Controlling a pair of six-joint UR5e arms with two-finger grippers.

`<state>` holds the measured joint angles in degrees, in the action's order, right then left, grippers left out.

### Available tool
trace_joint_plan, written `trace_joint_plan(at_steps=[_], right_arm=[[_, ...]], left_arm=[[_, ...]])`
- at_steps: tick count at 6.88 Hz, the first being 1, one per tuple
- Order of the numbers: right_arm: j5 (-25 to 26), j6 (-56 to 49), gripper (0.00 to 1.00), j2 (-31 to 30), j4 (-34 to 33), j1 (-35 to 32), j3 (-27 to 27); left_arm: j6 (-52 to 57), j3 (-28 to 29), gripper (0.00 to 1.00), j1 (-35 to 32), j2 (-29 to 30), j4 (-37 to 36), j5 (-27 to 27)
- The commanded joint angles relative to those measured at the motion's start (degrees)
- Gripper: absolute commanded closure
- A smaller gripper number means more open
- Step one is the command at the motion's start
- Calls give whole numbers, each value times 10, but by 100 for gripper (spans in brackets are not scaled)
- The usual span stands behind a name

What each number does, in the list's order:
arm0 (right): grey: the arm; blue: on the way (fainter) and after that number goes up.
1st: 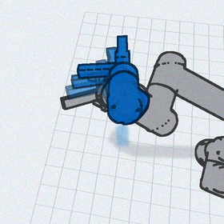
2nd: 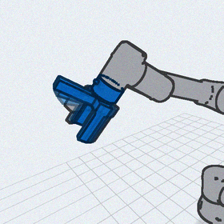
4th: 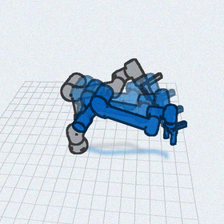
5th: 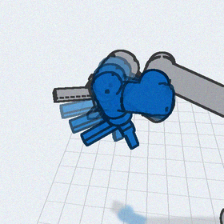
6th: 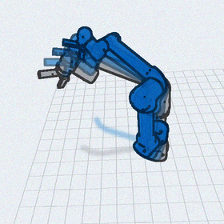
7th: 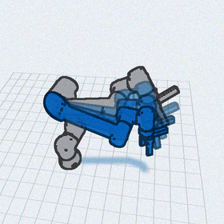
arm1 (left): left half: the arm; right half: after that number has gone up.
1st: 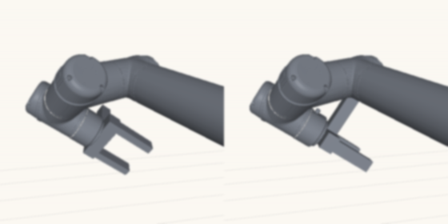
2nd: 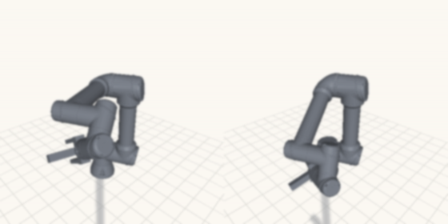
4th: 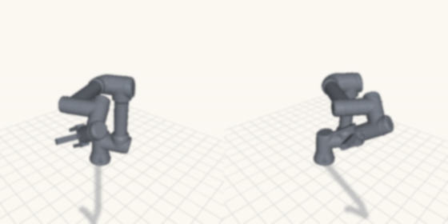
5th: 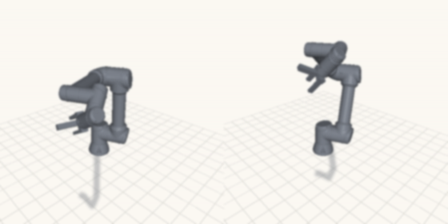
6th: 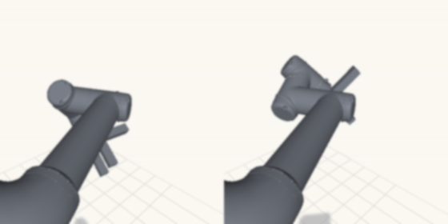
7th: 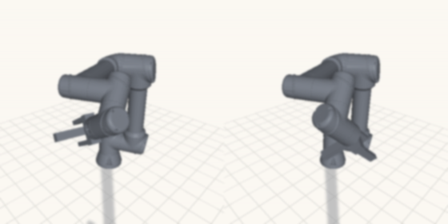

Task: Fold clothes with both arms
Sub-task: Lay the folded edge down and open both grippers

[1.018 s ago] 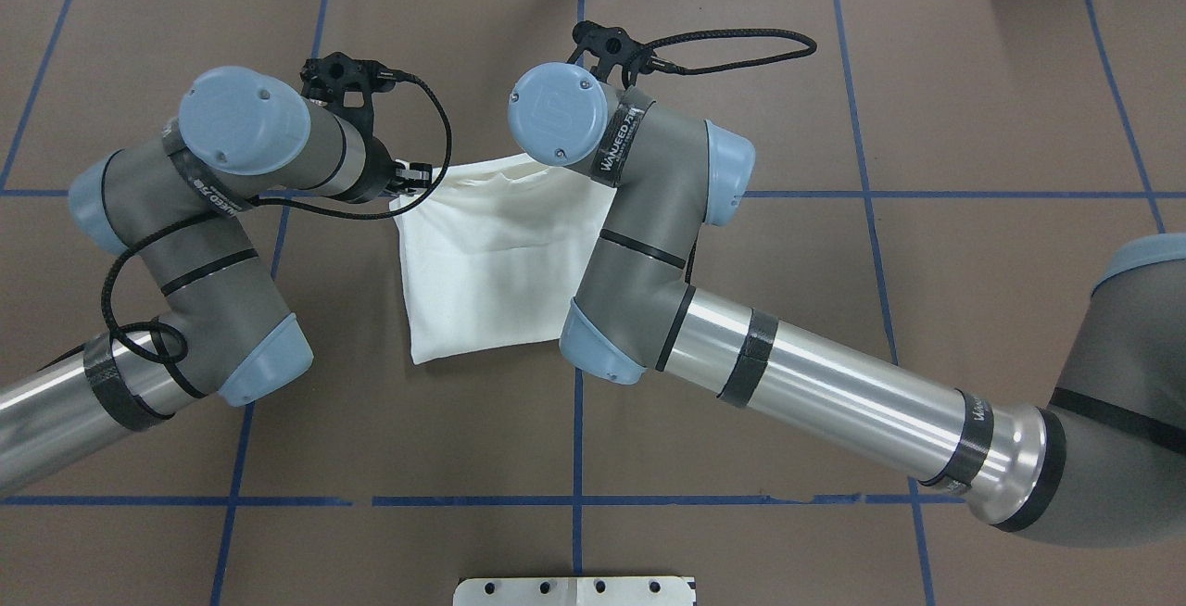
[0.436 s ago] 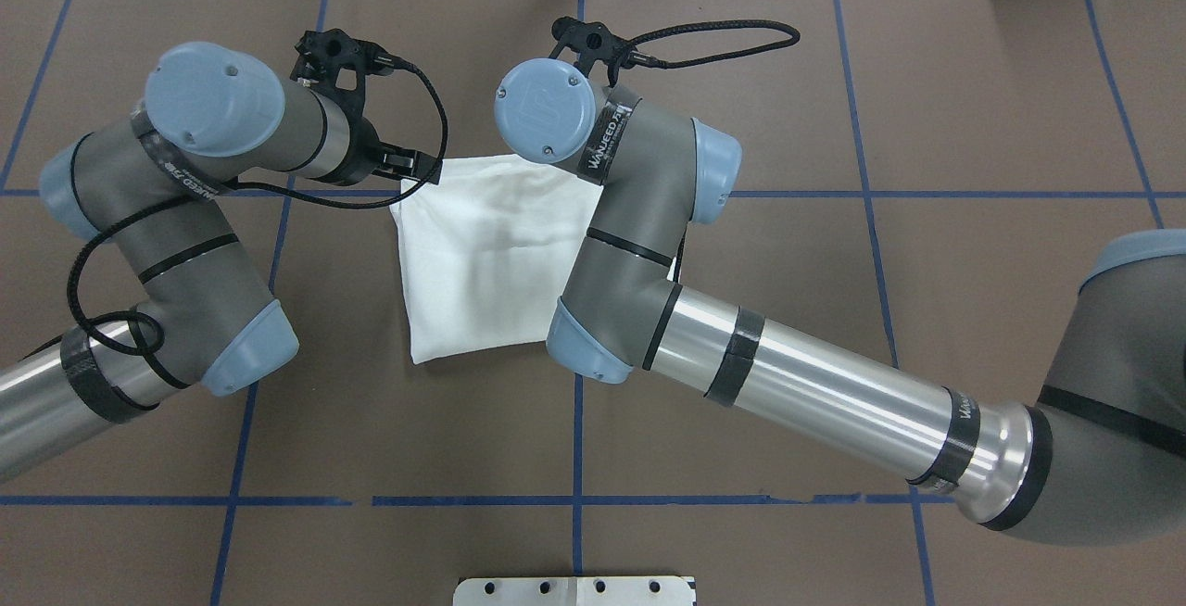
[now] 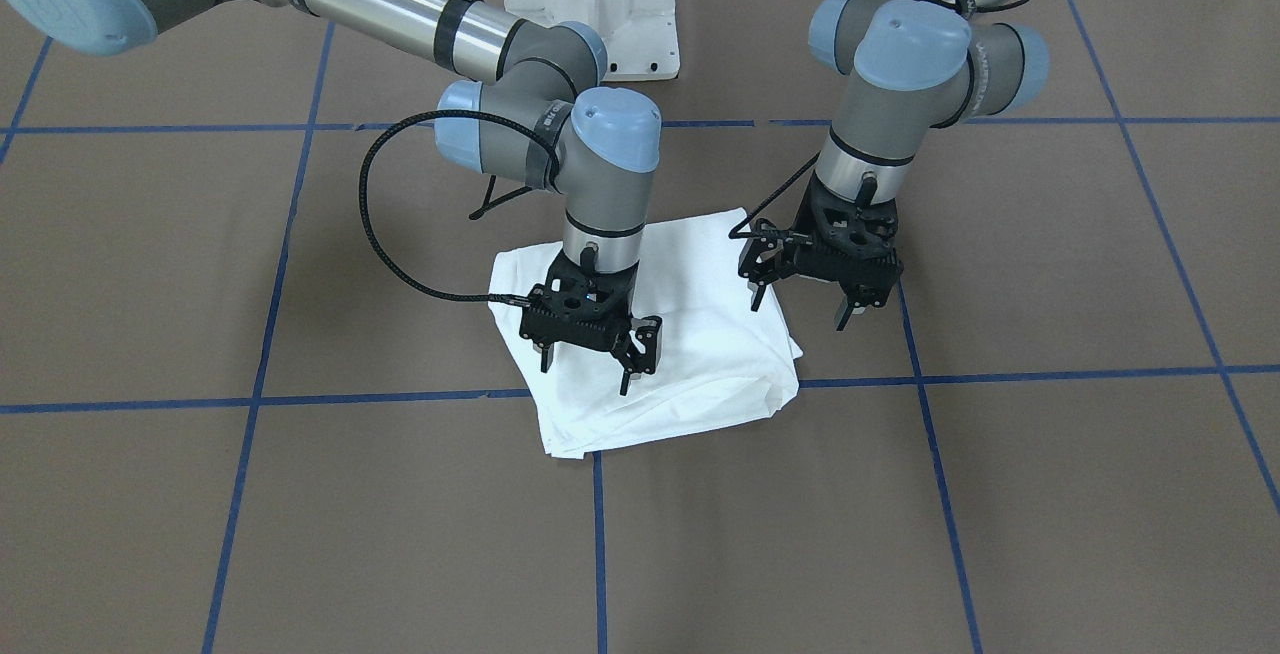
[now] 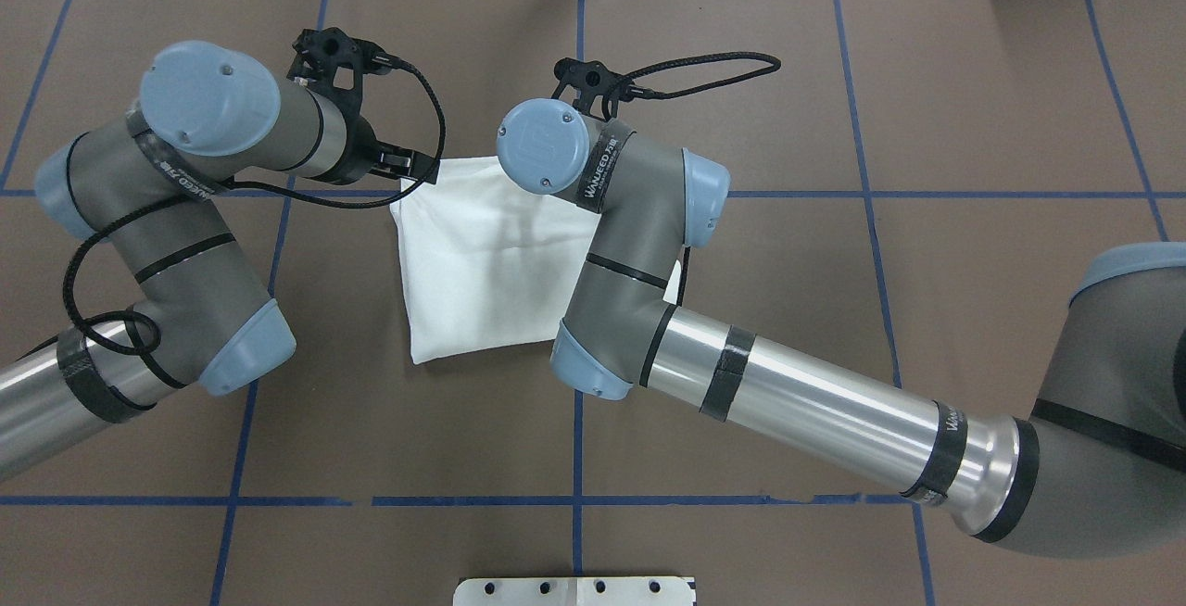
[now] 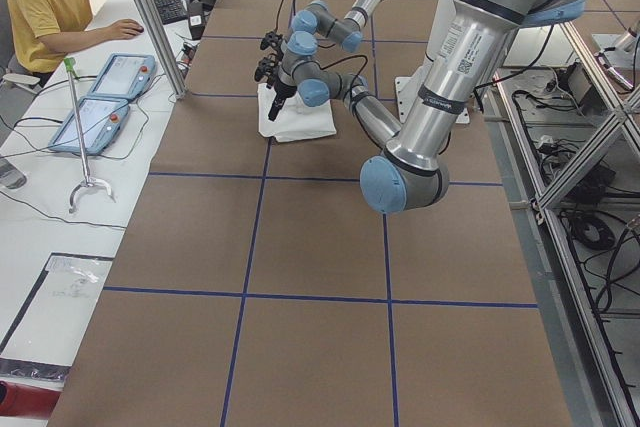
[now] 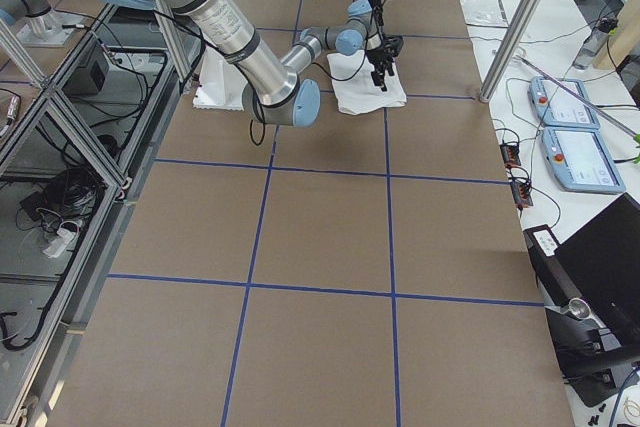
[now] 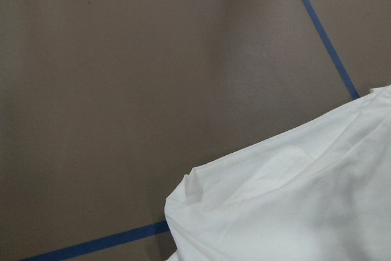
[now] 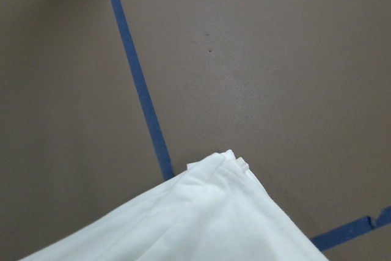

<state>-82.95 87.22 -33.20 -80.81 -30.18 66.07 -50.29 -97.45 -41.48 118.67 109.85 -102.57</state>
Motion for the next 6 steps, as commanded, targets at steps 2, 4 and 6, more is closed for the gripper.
trace_joint_plan(at_steps=[2, 4, 6], right_arm=[[4, -61, 0, -1, -3, -10, -56], [0, -97, 0, 1, -44, -53, -72], [-80, -158, 0, 2, -59, -122, -61]], left_arm=[[-1, -3, 0, 0, 0, 0, 0], [-2, -2, 0, 0, -1, 0, 1], [-7, 25, 0, 5, 0, -2, 4]])
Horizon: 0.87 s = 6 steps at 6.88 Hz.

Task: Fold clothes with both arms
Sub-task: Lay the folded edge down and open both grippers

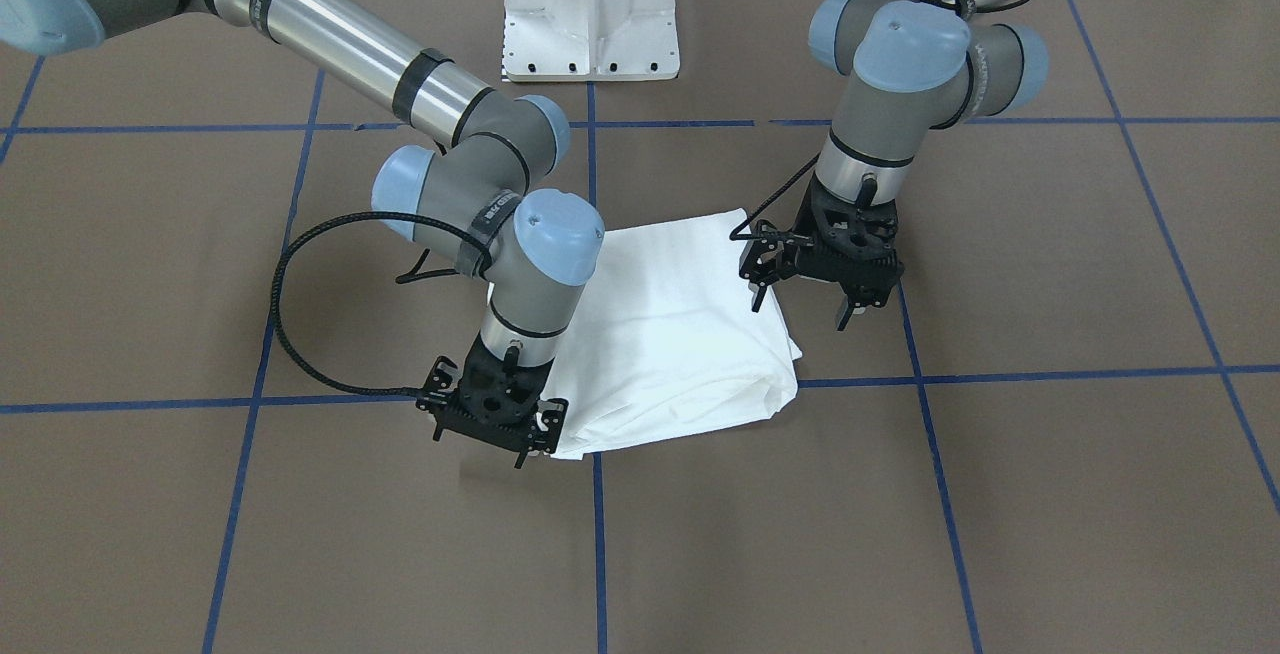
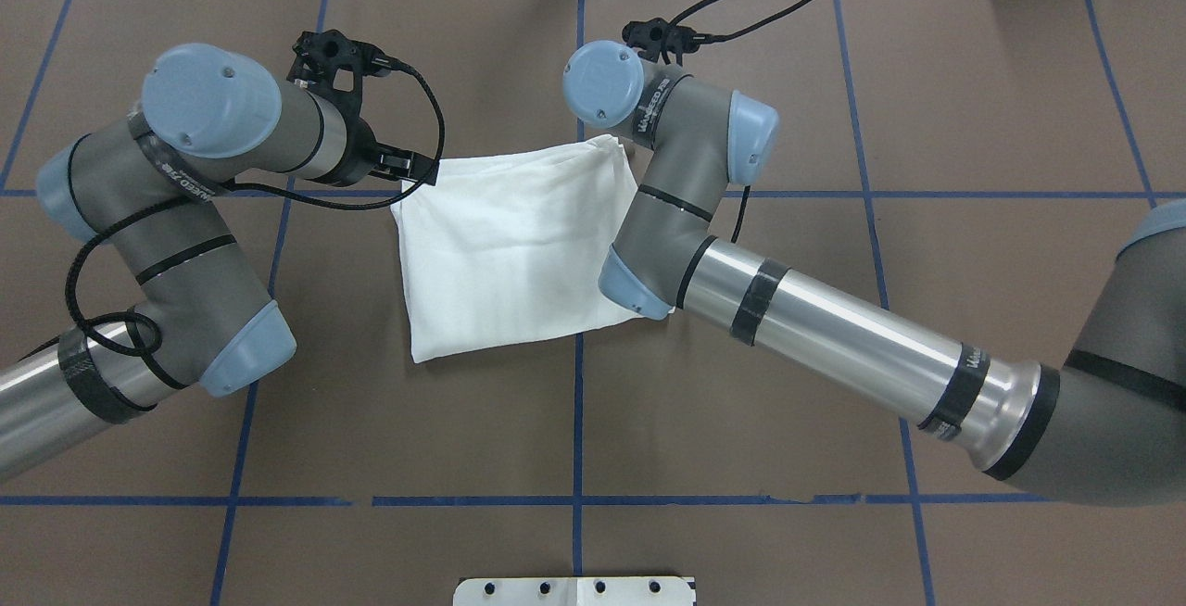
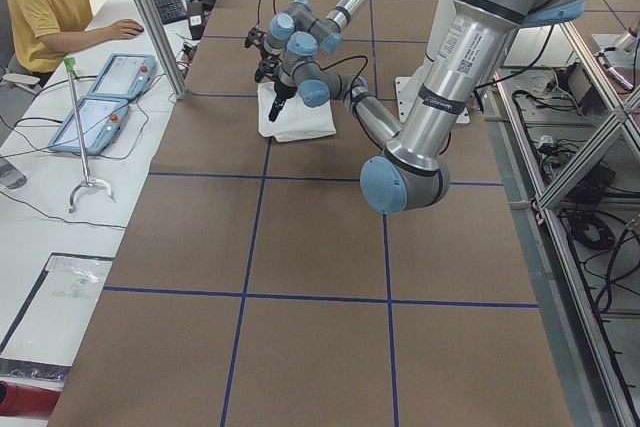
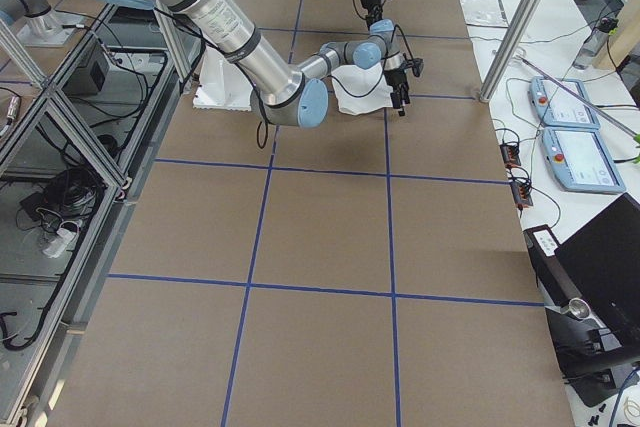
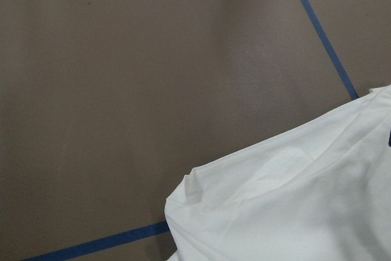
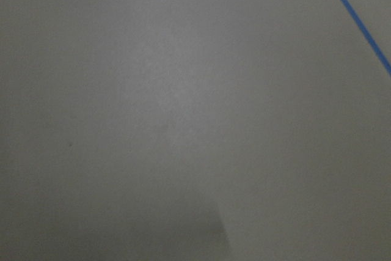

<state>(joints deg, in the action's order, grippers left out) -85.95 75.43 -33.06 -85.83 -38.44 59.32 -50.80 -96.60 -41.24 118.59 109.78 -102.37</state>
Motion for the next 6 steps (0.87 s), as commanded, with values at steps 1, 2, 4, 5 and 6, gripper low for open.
trace_joint_plan(at_steps=[1, 2, 4, 5, 6], right_arm=[[-82, -68, 0, -2, -8, -57, 30], [-95, -77, 0, -7, -10, -59, 52], [-97, -78, 0, -37, -9, -59, 97], [-97, -78, 0, -41, -9, -59, 104], [-97, -77, 0, -41, -7, -58, 104]], left_arm=[[-2, 39, 0, 6, 8, -1, 3], [-12, 67, 0, 8, 23, -1, 4], [-21, 104, 0, 33, 58, 0, 43], [-27, 115, 0, 41, 61, 1, 45], [-34, 141, 0, 42, 73, 1, 52]])
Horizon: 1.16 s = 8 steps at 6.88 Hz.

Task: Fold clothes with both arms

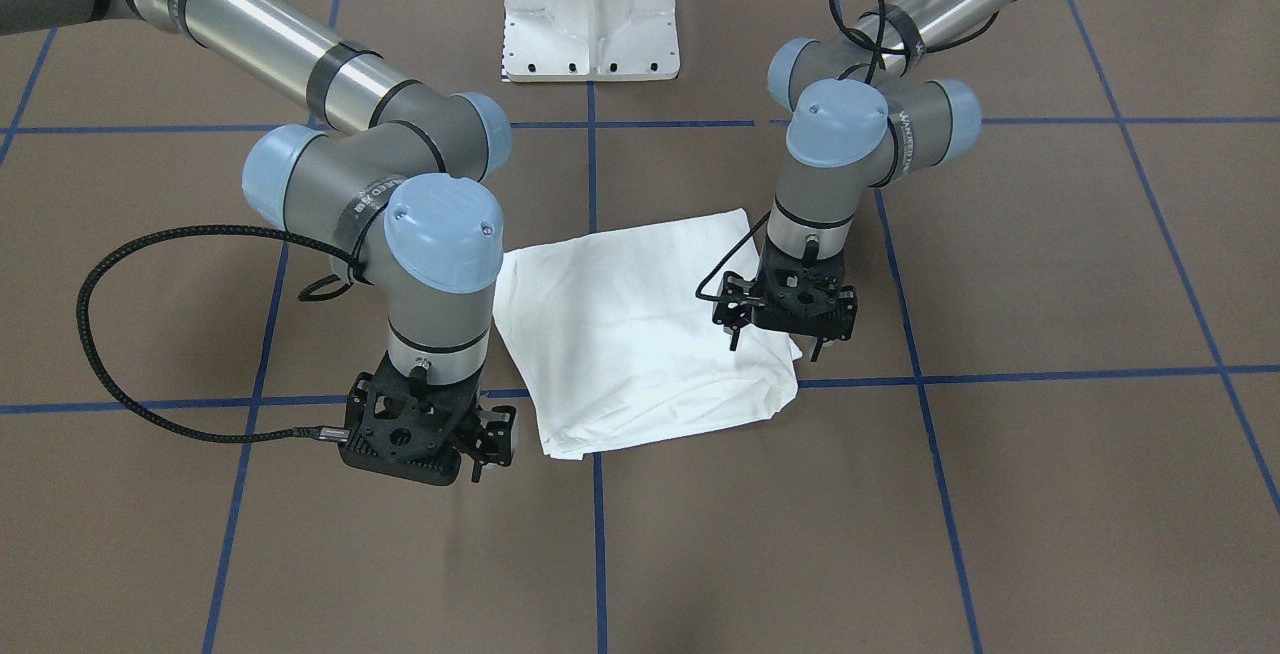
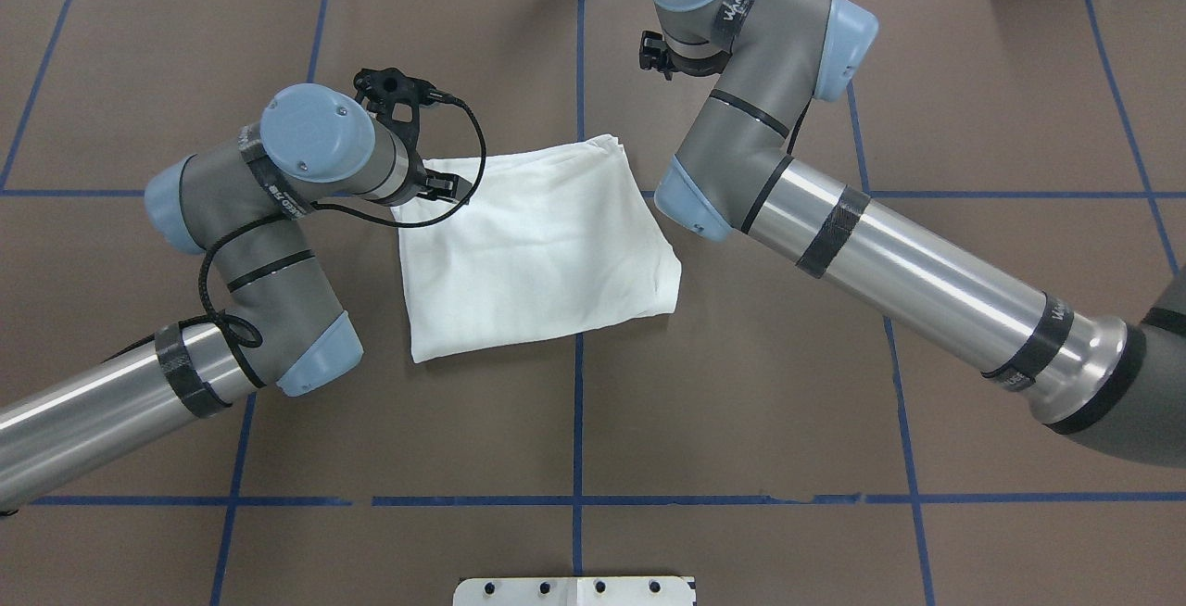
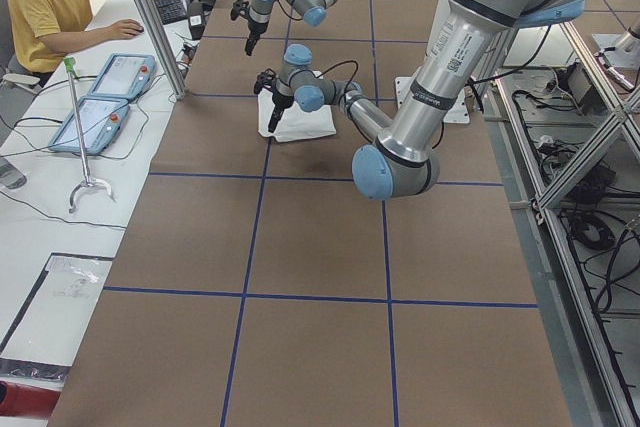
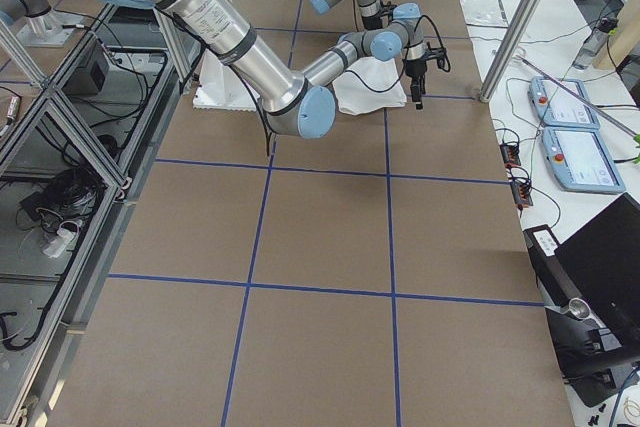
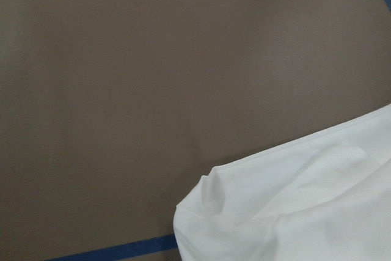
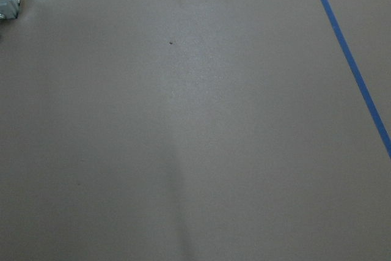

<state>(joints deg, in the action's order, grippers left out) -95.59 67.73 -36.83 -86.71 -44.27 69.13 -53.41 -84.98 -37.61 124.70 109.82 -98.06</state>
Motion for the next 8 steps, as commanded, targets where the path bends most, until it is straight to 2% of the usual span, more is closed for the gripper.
trace_joint_plan(at_steps=[1, 2, 4, 5, 6, 8], right_arm=[[-2, 0, 0, -3, 2, 1, 6], [-5, 0, 0, -3, 2, 1, 7], [-5, 0, 0, -9, 5, 1, 7], [-7, 0, 0, -20, 5, 1, 19], [-28, -21, 0, -44, 5, 0, 58], [-127, -89, 0, -81, 0, -40, 120]], left_arm=[[-9, 63, 0, 3, 16, 40, 57], [-6, 100, 0, -18, 24, 77, 61], [4, 151, 0, -73, 31, 78, 76], [37, 150, 0, -86, 31, 78, 93], [61, 127, 0, -89, 29, 73, 71], [146, 22, 0, -126, -10, 35, -16]])
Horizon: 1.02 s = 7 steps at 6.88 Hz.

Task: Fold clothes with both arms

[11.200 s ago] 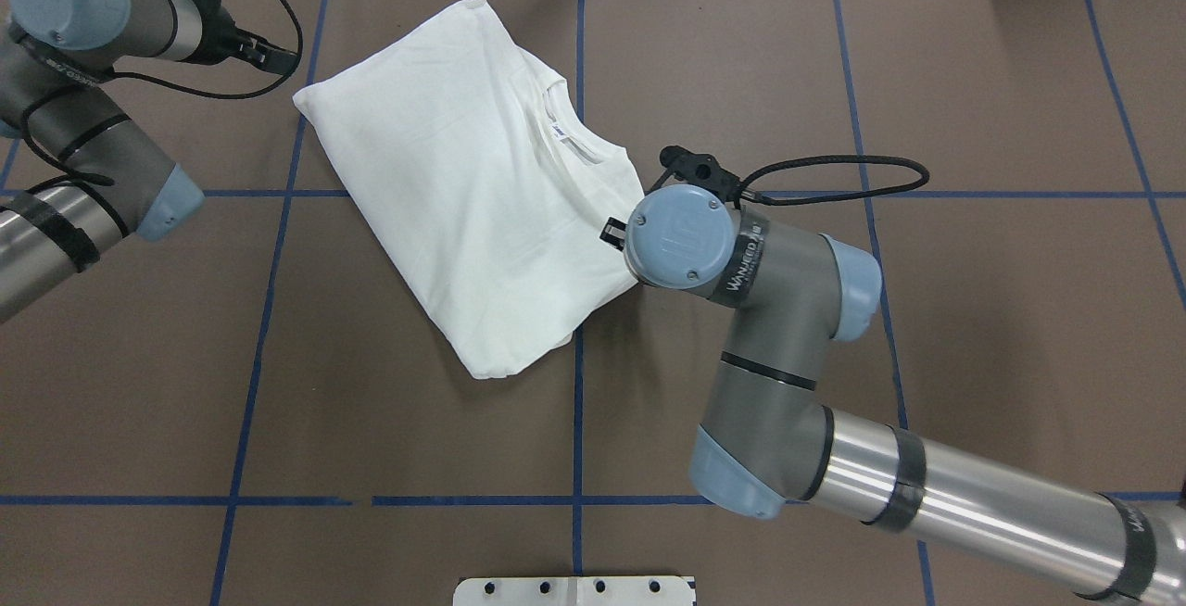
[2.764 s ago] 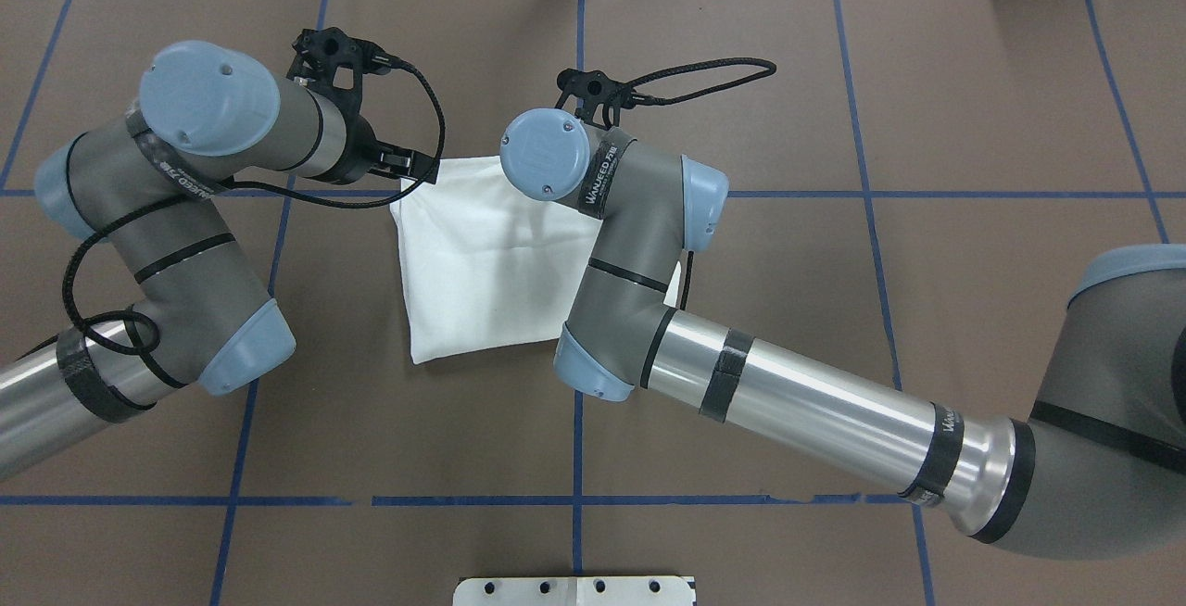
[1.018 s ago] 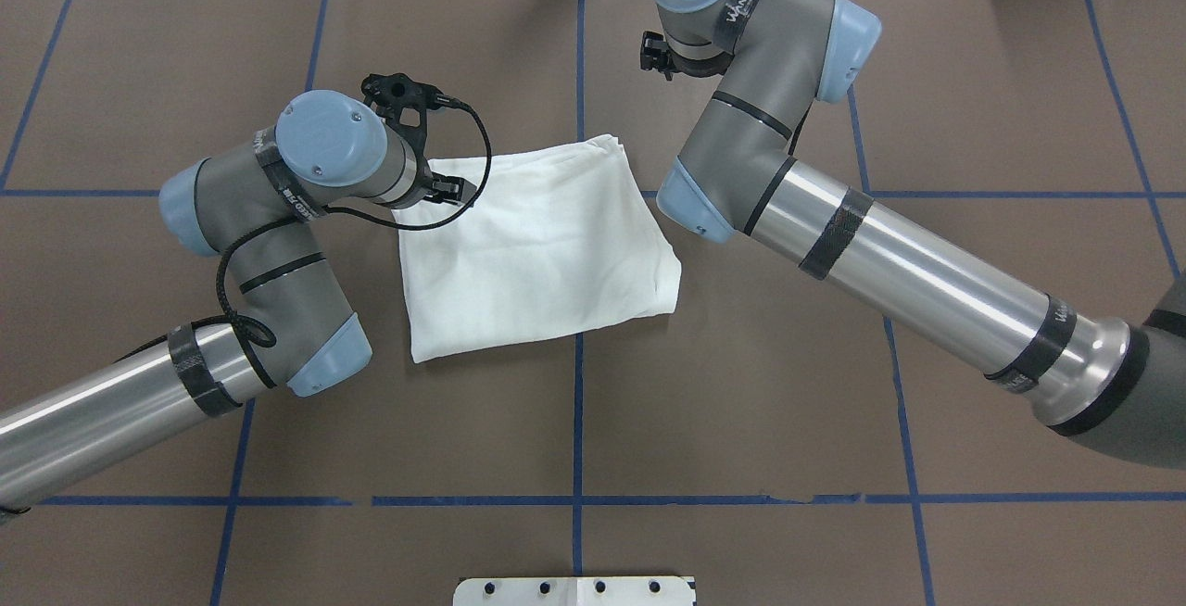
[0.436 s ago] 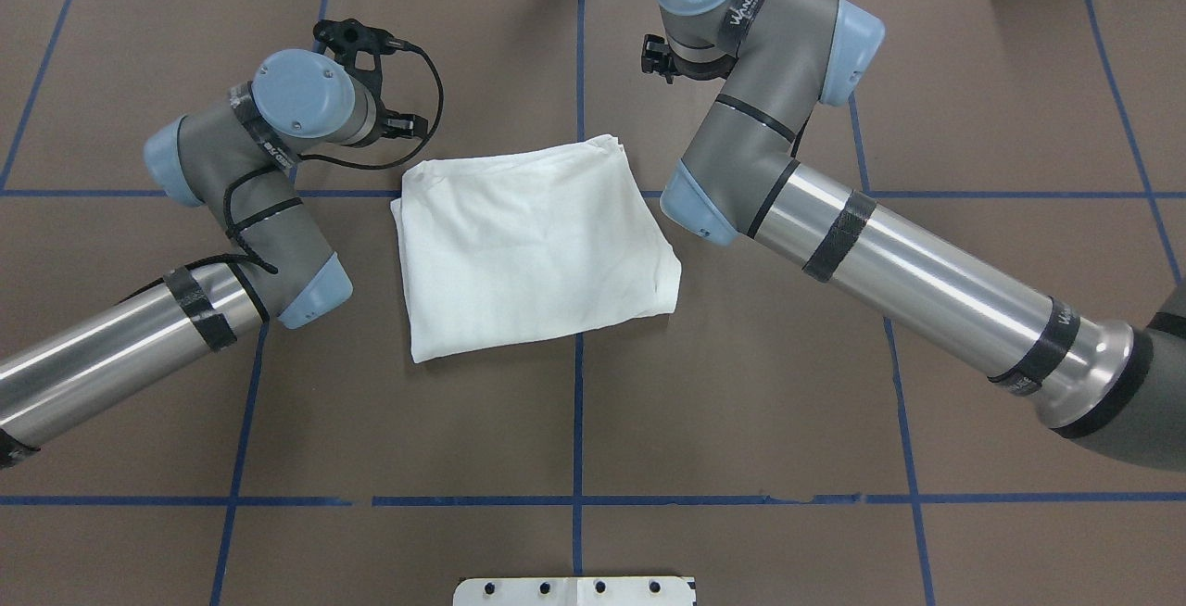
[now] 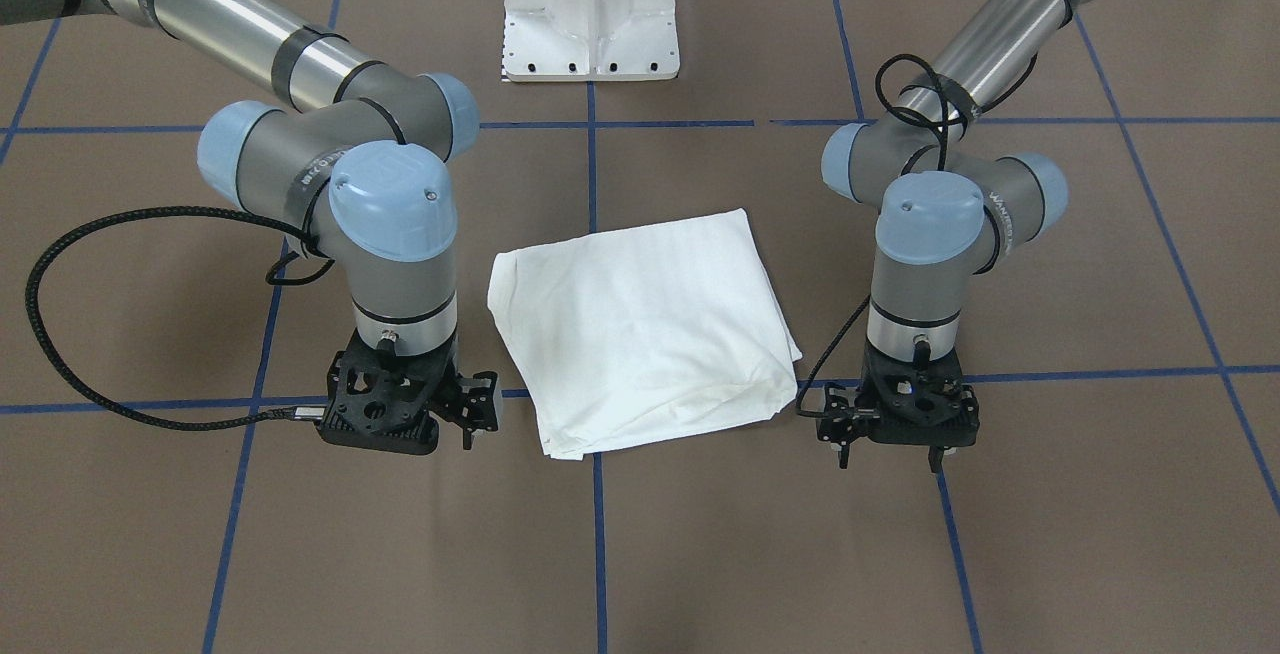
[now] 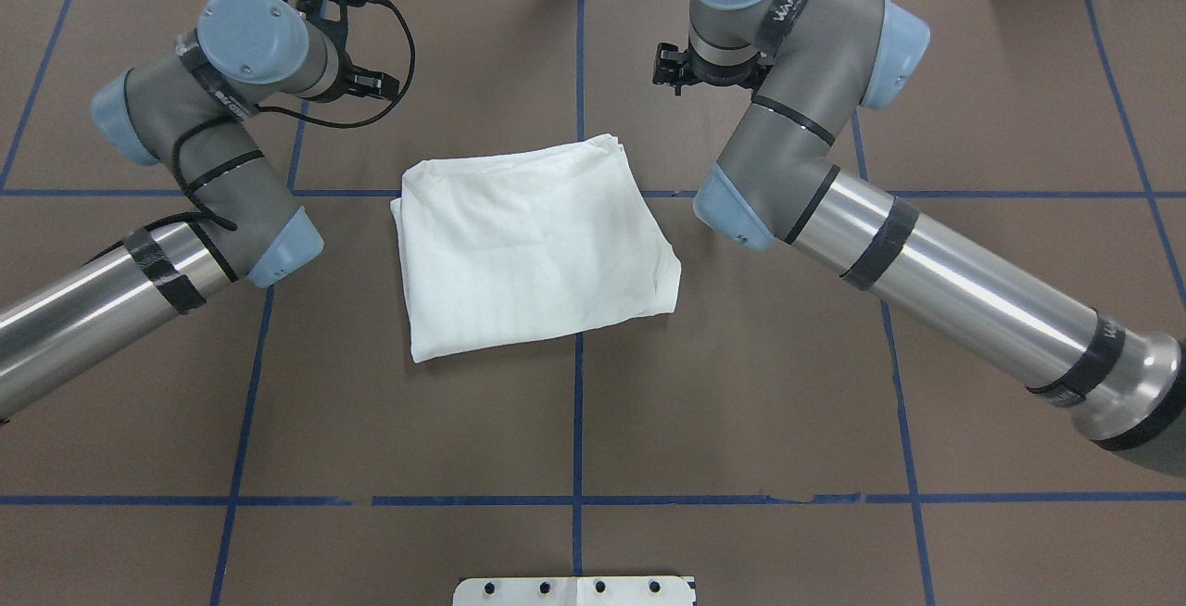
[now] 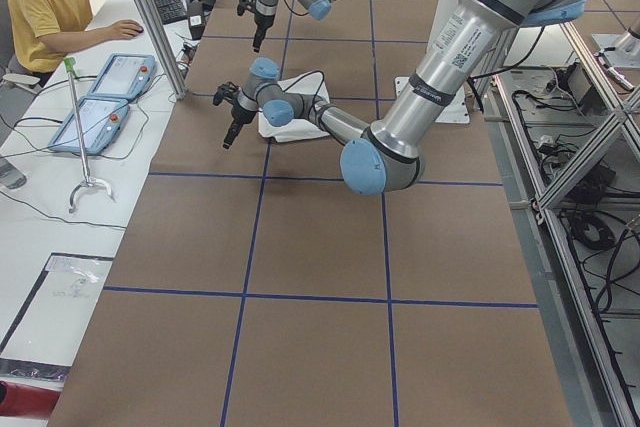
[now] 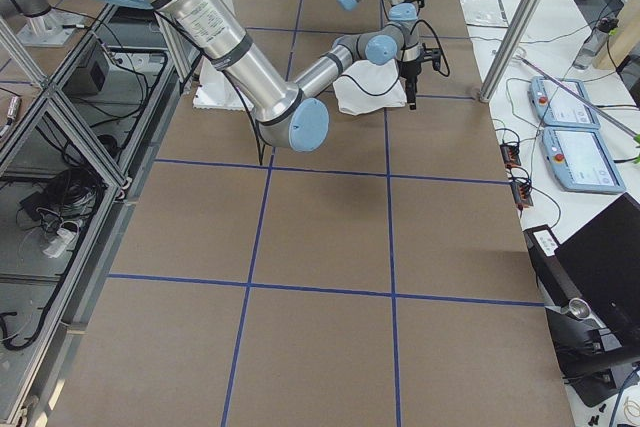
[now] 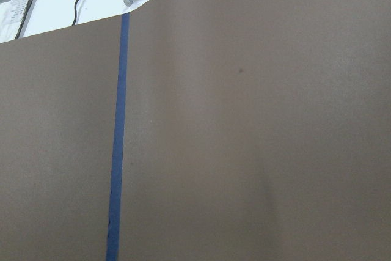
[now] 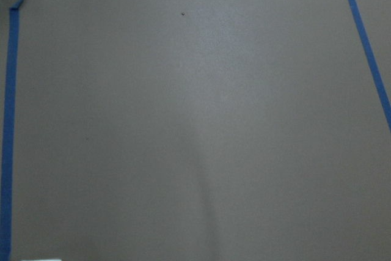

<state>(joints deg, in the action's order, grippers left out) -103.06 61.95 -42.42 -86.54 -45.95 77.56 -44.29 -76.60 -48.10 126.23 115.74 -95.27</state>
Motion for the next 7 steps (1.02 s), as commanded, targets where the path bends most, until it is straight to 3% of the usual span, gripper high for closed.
trace_joint_plan(at_steps=[1, 4, 5, 7], right_arm=[[-88, -85, 0, -66, -12, -53, 77], [-174, -340, 0, -178, -203, -183, 250], [-198, -437, 0, -208, -259, -235, 277], [-258, -667, 0, -314, -282, -351, 289]], left_arm=[[120, -135, 0, -50, -54, -73, -75], [368, -304, 0, -187, -130, -269, -194], [466, -314, 0, -257, -136, -328, -218], [571, -305, 0, -372, -182, -384, -268]])
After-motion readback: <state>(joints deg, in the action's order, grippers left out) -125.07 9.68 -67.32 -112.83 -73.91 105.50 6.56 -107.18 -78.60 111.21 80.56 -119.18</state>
